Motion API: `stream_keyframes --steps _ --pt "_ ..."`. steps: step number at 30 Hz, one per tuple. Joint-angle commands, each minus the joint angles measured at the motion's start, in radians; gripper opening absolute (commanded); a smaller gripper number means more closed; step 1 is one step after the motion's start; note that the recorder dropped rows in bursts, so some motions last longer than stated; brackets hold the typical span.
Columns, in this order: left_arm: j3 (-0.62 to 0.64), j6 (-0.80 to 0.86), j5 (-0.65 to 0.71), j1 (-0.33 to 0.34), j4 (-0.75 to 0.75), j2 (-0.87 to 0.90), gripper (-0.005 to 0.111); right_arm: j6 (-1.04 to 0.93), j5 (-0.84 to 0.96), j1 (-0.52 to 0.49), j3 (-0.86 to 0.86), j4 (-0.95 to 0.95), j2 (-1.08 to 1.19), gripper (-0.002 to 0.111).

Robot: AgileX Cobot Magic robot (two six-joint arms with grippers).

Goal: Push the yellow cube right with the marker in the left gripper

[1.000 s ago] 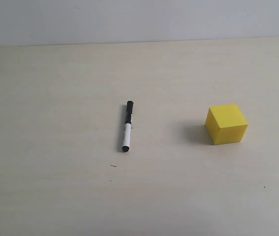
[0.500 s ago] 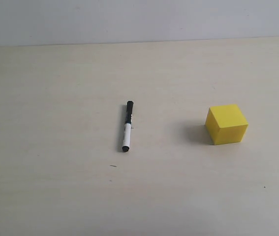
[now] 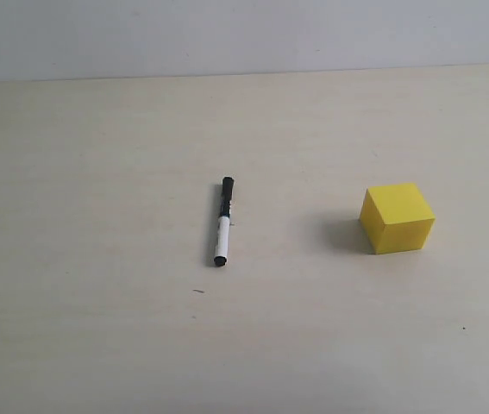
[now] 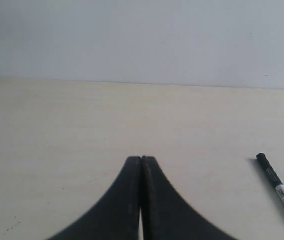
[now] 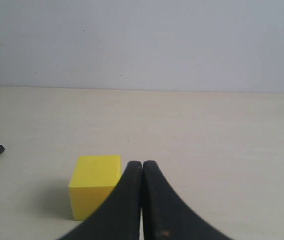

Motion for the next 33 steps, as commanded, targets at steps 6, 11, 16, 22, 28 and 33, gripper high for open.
stream_keyframes --steps 6,11,16,22,28,33 --pt "0.007 -0.004 0.004 0.019 -0.005 -0.033 0.000 -0.005 -0.011 -0.006 0.004 0.001 -0.005 0.000" --pt "0.007 -0.012 0.027 0.020 -0.005 -0.109 0.000 -0.005 -0.011 -0.006 0.004 0.001 -0.005 0.000" --pt "0.029 -0.012 0.050 0.020 0.002 -0.127 0.000 -0.005 -0.011 -0.006 0.004 0.001 -0.005 0.000" --pt "0.078 -0.012 0.048 0.020 0.004 -0.127 0.000 -0.005 -0.011 -0.006 0.004 0.001 -0.005 0.000" --pt "0.122 -0.023 0.064 0.020 -0.005 -0.127 0.000 -0.005 -0.011 -0.006 0.004 0.001 -0.005 0.000" --pt "0.121 -0.016 0.062 0.020 -0.005 -0.127 0.000 -0.005 -0.004 -0.006 0.004 0.001 -0.005 0.000"
